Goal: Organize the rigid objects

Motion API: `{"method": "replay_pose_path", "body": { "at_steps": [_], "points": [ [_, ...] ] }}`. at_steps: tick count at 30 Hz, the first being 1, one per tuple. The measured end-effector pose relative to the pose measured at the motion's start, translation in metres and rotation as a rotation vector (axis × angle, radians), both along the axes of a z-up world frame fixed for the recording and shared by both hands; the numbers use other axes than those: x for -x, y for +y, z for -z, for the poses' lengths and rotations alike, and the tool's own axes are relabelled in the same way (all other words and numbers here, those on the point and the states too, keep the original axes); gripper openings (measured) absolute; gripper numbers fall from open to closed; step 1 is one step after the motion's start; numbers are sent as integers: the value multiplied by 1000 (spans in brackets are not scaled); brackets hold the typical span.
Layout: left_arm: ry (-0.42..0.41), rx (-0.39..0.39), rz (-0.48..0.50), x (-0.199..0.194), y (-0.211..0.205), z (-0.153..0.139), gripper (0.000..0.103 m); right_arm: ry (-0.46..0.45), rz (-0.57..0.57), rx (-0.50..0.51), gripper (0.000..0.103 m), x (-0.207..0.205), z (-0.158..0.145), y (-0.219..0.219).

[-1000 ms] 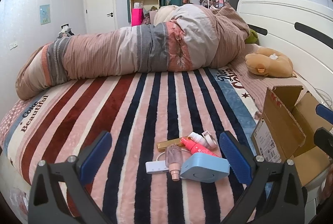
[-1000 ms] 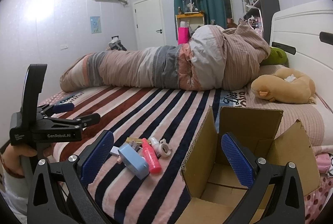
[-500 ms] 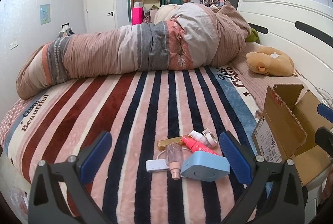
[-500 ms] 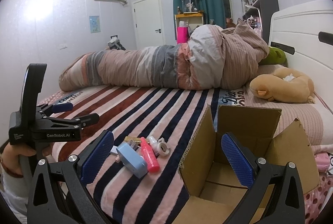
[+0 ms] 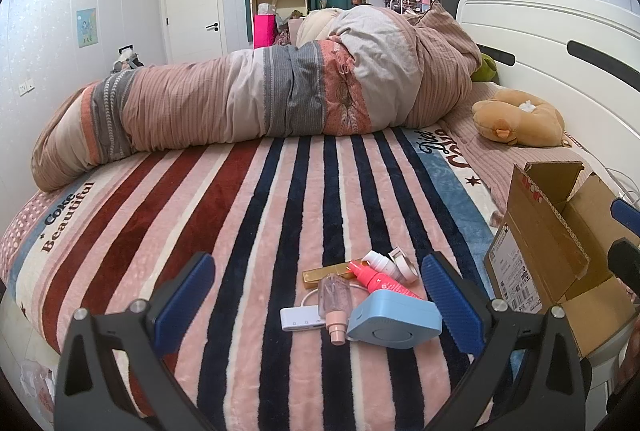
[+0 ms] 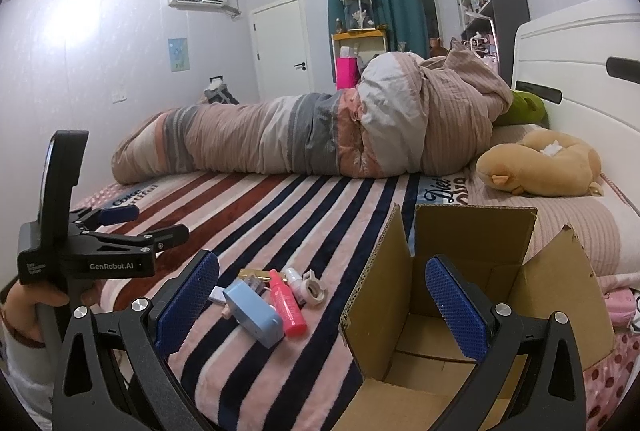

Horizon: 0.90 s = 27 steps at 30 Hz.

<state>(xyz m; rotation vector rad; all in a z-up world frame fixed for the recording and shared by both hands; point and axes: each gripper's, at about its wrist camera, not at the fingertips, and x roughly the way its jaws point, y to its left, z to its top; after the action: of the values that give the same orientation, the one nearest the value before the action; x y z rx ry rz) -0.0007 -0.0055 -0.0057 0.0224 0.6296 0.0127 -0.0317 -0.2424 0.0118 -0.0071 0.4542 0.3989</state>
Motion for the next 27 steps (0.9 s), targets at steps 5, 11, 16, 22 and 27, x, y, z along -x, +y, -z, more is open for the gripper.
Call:
{"method": "replay_pose_path", "body": {
  "at_steps": [5, 11, 16, 22, 27],
  "points": [
    [0, 11, 3, -1, 3, 1, 103, 20, 3, 48, 103, 0, 0, 3],
    [-8, 37, -5, -6, 23, 5, 103, 20, 39, 117, 103, 1, -2, 18],
    [-1, 46, 17, -15, 47, 10, 103, -9, 39, 202, 103, 1, -10, 48],
    [35, 62, 47, -25, 79, 23, 102, 49, -62, 320, 57, -13, 12, 111],
    [59, 53, 38, -27, 96, 37, 102, 225, -146, 349, 57, -46, 71, 149]
  ]
}}
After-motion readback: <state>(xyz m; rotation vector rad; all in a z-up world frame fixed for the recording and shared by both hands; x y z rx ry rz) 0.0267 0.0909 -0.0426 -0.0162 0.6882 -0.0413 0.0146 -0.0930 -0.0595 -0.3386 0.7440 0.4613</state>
